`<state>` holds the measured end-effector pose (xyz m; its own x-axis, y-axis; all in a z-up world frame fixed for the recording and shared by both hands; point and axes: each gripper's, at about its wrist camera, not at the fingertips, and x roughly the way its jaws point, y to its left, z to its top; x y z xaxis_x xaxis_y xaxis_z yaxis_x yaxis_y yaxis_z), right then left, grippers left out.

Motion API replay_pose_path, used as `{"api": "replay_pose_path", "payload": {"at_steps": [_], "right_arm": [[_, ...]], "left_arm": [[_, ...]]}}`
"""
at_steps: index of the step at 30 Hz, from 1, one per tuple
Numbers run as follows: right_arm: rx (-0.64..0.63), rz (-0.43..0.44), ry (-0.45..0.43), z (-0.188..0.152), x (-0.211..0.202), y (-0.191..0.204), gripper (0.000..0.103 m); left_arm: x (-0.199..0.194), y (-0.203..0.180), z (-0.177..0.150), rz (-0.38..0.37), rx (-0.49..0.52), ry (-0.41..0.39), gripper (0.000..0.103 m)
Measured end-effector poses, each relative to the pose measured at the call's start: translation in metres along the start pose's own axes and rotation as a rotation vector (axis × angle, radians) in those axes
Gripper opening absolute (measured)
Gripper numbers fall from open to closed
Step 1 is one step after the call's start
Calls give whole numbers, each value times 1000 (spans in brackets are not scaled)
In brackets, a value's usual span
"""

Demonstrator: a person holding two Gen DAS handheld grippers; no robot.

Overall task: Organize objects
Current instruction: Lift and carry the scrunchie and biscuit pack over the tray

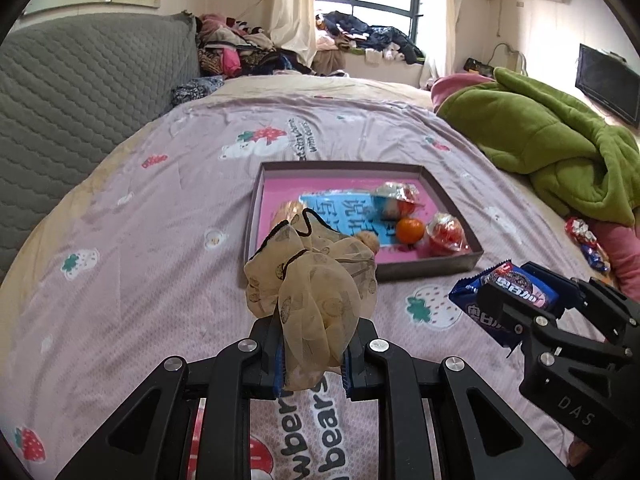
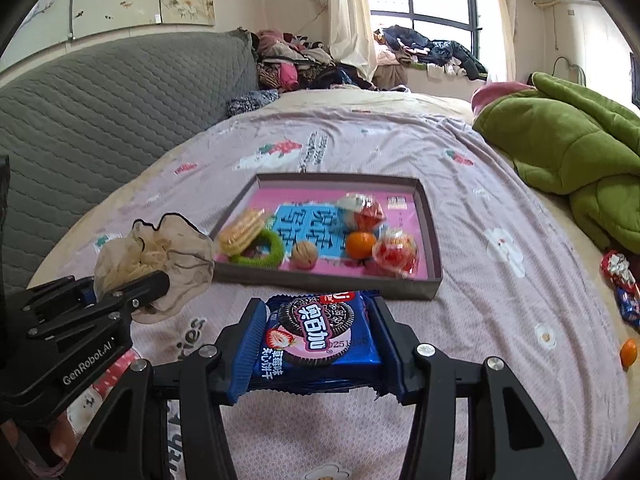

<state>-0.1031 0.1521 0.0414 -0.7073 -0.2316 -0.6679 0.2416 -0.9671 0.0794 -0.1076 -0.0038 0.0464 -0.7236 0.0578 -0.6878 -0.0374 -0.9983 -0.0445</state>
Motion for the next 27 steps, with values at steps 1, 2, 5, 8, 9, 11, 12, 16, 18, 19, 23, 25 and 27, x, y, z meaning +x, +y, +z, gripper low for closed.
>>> {"api": "replay_pose_path", "payload": {"at_steps": [1,2,5,8,9,11,12,16,18,19,23,25,27], "right_arm": [[0,-1,-1,4,0,-1,52],[1,2,-3,9,0,-2,52],[1,0,-13,24,1,-5,52],[0,-5,-26,40,2,-8,52],[-2,-5,-31,45,2,-8,52],[-6,-11,-34,55,5,-9,52],[-7,-11,-36,60,7,-9,52],[-8,-12,-35,76,18,-11,52],[-9,-10,-33,82,25,-12,52],[-9,-10,-31,85,30,-12,52],[-10,-6,-19,94,52,-12,52],[-9,-2,-11,97,62,-12,52],[-11,-3,-3,99,74,-12,52]], "left_arm": [[0,0,3,2,1,-2,20],[1,0,5,1,-1,-3,20],[1,1,15,-4,-5,-6,20],[4,1,30,-4,-4,-15,20],[4,1,35,-3,-4,-19,20],[7,1,45,-2,-5,-22,20],[10,1,50,-3,-6,-25,20],[21,2,67,-4,-10,-24,21],[27,3,72,-4,-10,-23,21],[33,3,75,-4,-8,-20,21],[52,3,83,-5,-6,-10,21],[61,4,86,-7,-8,-4,21],[69,5,88,-3,-7,1,21]]}}
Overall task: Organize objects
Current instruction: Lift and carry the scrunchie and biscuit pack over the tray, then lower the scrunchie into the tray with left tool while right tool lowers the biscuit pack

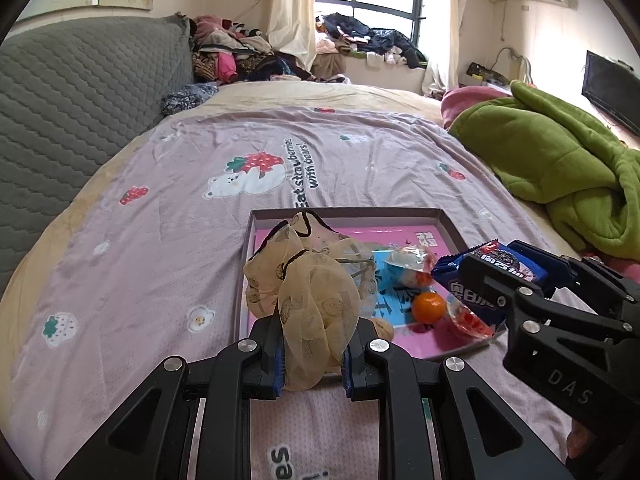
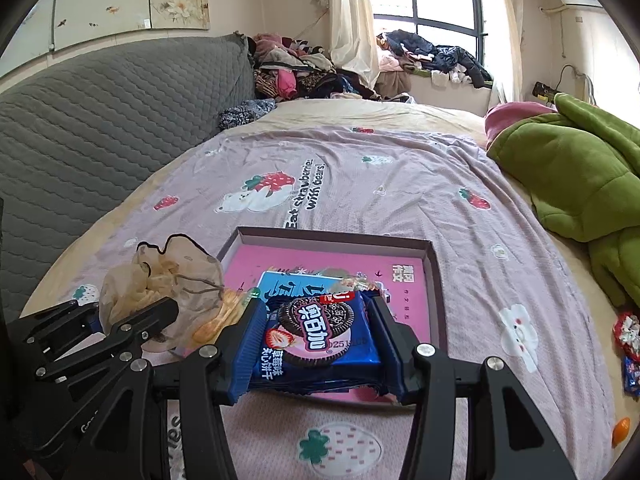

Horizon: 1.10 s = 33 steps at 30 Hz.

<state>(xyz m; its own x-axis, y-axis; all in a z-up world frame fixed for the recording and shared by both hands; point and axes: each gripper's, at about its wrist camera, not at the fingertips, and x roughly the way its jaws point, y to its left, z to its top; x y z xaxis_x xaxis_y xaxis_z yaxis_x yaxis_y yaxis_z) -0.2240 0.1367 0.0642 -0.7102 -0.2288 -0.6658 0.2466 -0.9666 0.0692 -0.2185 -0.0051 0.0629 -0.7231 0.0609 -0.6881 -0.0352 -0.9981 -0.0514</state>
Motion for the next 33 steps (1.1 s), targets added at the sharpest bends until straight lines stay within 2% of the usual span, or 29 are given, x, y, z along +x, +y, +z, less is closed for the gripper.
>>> {"api": "replay_pose_path", "payload": {"at_steps": [10,22,33], "right_arm": [[15,1,33,-3,40,-7,52],[17,-14,46,-7,59,-12,52],[26,-54,97,-27,82,-22,52]], "left_arm": [[39,3,6,-4,-8,25,21],[73,-1,0,-11,0,55,21],[106,-10,-15,17,46,104,23]]}}
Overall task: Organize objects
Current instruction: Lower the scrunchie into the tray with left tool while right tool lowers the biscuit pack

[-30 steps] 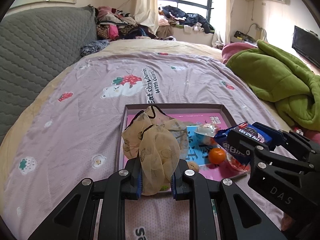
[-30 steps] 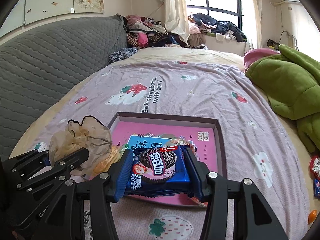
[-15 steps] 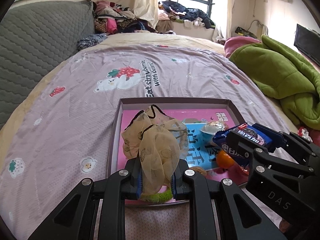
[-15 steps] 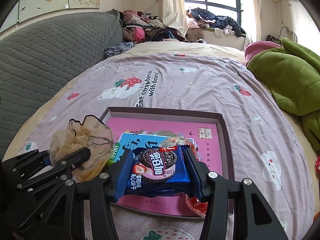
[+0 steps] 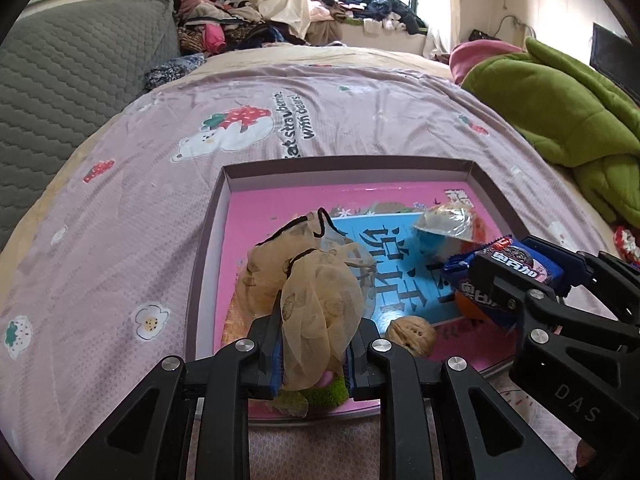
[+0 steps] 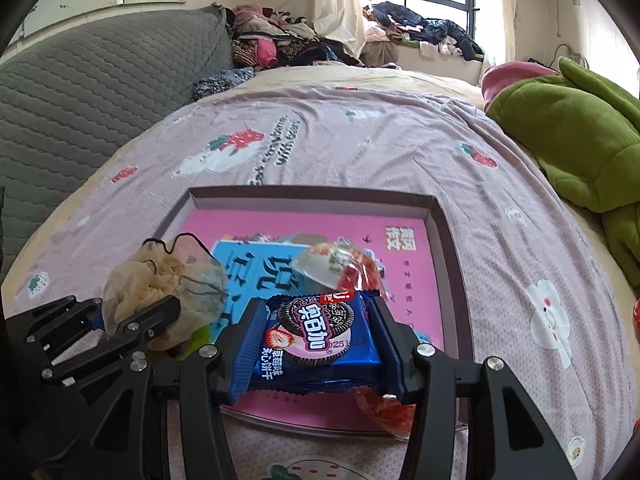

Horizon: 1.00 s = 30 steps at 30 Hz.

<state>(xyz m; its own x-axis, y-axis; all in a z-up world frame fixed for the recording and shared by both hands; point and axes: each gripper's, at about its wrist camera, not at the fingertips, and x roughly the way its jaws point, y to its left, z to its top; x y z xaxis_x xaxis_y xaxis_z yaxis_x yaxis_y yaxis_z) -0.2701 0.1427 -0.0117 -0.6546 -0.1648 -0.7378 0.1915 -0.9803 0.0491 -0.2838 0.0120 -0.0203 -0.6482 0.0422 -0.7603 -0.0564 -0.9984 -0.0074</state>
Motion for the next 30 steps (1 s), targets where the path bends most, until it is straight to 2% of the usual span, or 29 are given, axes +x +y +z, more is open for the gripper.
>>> {"api": "replay_pose_path", "payload": {"at_steps": [5,17,20,25,30], "right_arm": [[-6,-28,4,-9,6,-5,52],[-28,-24,42,-19,13,-4,53],[-30,-25,53,-20,14,-3,53],[-10,-14,55,-19,11,-6,54],[16,9,40,-17,2,-11,56]], "left_arm": [[5,-5,-1,13,24,-2,27],[5,-12,-1,13,47,11,34],[5,-10,-1,4,39,11,38],[5,-9,-3,7,40,11,52],[3,-7,-2,15,32,15,56]]}}
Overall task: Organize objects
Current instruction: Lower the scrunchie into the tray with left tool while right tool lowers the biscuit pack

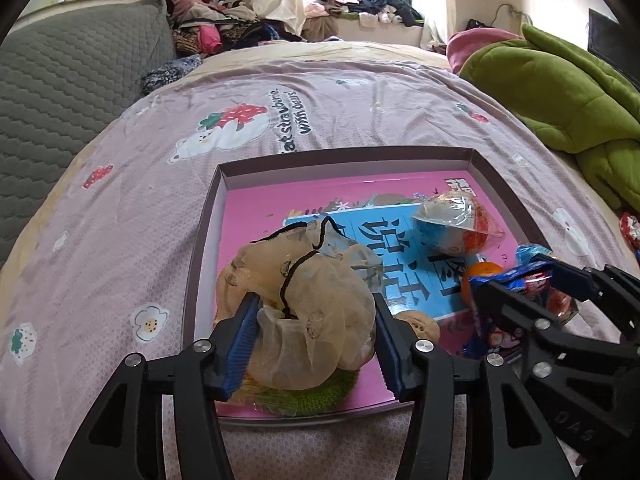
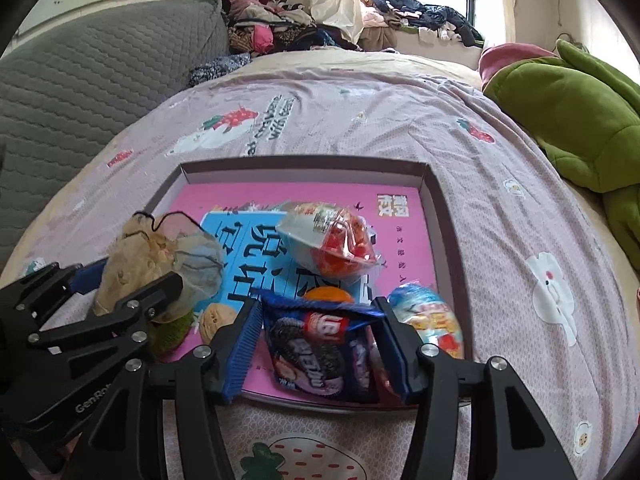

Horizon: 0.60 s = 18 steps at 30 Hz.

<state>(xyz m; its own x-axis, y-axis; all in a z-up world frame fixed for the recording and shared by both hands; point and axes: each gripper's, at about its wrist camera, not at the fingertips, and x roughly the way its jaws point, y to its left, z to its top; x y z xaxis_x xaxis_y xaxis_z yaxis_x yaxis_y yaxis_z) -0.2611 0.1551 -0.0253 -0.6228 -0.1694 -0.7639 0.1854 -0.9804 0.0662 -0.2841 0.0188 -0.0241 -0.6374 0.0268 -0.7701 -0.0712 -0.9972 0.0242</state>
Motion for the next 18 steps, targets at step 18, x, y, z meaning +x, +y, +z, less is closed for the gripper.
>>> {"api": "replay_pose_path", "payload": {"at_steps": [18], "right_arm": [[28,16,-84,17,-47,-10,57]], "left_arm": [[-38,7,17,-13,-50,-40,63]]}}
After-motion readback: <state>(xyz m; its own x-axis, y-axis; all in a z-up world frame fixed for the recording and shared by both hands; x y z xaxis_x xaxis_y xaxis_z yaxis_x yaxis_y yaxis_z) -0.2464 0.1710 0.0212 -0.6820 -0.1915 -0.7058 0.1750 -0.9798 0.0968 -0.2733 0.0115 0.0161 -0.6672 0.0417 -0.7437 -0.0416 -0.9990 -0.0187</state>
